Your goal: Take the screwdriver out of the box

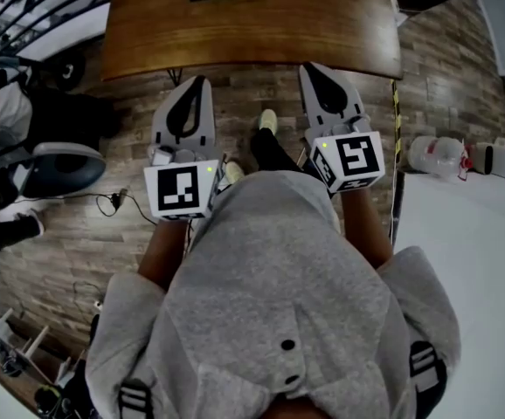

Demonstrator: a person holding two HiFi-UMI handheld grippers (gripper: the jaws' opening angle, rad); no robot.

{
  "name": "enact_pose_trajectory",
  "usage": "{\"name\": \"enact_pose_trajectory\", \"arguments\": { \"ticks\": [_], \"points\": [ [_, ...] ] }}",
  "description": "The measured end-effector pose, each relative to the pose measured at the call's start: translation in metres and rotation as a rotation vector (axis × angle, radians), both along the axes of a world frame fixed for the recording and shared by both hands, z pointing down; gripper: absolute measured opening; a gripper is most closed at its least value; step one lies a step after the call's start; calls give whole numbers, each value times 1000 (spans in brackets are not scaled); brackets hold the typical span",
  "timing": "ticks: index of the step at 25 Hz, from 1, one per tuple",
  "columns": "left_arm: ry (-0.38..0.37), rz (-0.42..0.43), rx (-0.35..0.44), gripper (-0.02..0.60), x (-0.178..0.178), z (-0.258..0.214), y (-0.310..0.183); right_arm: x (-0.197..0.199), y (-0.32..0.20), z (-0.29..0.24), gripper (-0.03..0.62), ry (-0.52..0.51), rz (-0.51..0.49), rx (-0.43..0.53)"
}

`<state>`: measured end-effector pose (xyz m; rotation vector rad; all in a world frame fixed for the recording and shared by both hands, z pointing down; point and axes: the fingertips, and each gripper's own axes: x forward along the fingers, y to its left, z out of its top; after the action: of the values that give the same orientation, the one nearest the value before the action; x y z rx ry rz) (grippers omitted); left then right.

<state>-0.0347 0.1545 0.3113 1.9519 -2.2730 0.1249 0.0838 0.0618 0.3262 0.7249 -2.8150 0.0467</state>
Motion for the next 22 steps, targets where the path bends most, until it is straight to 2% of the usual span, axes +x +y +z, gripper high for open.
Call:
{"name": "enact_pose_trajectory", "arguments": {
  "ticks": [10, 18, 22],
  "points": [
    [-27, -11, -49, 11, -5, -1, -55, -7, -57, -3, 9, -5, -15, -22],
    [-32, -47, -65, 11, -33, -3, -104, -39, -111, -8, 9, -38, -57, -34],
    [-43, -64, -64, 11, -33, -6, -122, -42, -129, -8, 9, -43, -80, -44]
  ]
}}
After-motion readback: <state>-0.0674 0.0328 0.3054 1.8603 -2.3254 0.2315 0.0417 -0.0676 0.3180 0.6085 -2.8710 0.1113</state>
